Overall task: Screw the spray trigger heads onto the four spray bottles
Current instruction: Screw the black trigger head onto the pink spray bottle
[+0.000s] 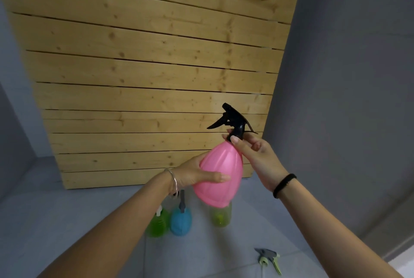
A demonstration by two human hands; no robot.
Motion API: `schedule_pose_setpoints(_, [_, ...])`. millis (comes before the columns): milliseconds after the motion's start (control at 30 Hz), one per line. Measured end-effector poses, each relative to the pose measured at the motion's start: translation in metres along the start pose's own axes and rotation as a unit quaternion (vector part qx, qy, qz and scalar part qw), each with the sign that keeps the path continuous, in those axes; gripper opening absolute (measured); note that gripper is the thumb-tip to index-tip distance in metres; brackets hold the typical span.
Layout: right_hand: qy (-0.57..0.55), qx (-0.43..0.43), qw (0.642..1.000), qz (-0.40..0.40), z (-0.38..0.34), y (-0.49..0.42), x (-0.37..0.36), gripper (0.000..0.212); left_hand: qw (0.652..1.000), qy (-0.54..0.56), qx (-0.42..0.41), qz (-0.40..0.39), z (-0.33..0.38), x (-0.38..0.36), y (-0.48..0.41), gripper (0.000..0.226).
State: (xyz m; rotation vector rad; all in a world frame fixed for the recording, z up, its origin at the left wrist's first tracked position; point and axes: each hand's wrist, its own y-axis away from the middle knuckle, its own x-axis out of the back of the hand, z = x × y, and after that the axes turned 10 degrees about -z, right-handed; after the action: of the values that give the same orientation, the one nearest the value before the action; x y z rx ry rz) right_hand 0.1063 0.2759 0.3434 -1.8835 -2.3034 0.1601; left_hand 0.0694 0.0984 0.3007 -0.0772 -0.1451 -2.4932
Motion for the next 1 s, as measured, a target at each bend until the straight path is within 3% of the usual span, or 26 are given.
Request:
schedule_pose_setpoints(67, [0.016,-0.013,0.998,-0.052,0.002,-0.006,0.007,0.034,0.999,0.026,0.017,-0.023,-0.004,0.011,-0.003,0.087])
schedule_pose_setpoints(133, [0.02,-0.021,0.997,-0.069,0.009,-0.014,0.014,0.033,0.998,0.034,0.032,-0.029,-0.013,0.022,-0.008,0.087])
schedule_pose_setpoints(200, [0.02,-0.022,0.999,-0.041,0.023,-0.024,0.018,0.031,0.998,0.032,0.051,0.007,-0.028,0.034,-0.014,0.077])
schedule_pose_setpoints(333, [0.03,-0.023,0.998,0.058,0.077,-0.042,0.018,0.025,0.989,-0.002,0.096,0.113,-0.078,0.062,-0.024,0.077])
schedule_pose_setpoints(433, [0.072,-0.041,0.995,0.059,0.128,-0.05,0.014,0.022,0.976,-0.073,0.131,0.157,-0.131,0.073,-0.027,0.067])
schedule_pose_setpoints(500, [0.095,-0.054,0.993,0.048,0.159,-0.057,0.012,0.024,0.964,-0.129,0.16,0.17,-0.166,0.078,-0.028,0.078])
schedule_pose_setpoints(633, [0.12,-0.077,0.989,0.039,0.21,-0.068,0.009,0.03,0.947,-0.219,0.178,0.153,-0.208,0.085,-0.032,0.104])
schedule_pose_setpoints(833, [0.149,-0.106,0.983,0.031,0.283,-0.077,0.004,0.029,0.911,-0.353,0.165,0.138,-0.25,0.099,-0.057,0.114])
schedule_pose_setpoints(1000, [0.179,-0.12,0.976,0.039,0.325,-0.074,0.006,0.03,0.901,-0.382,0.17,0.111,-0.284,0.096,-0.068,0.121])
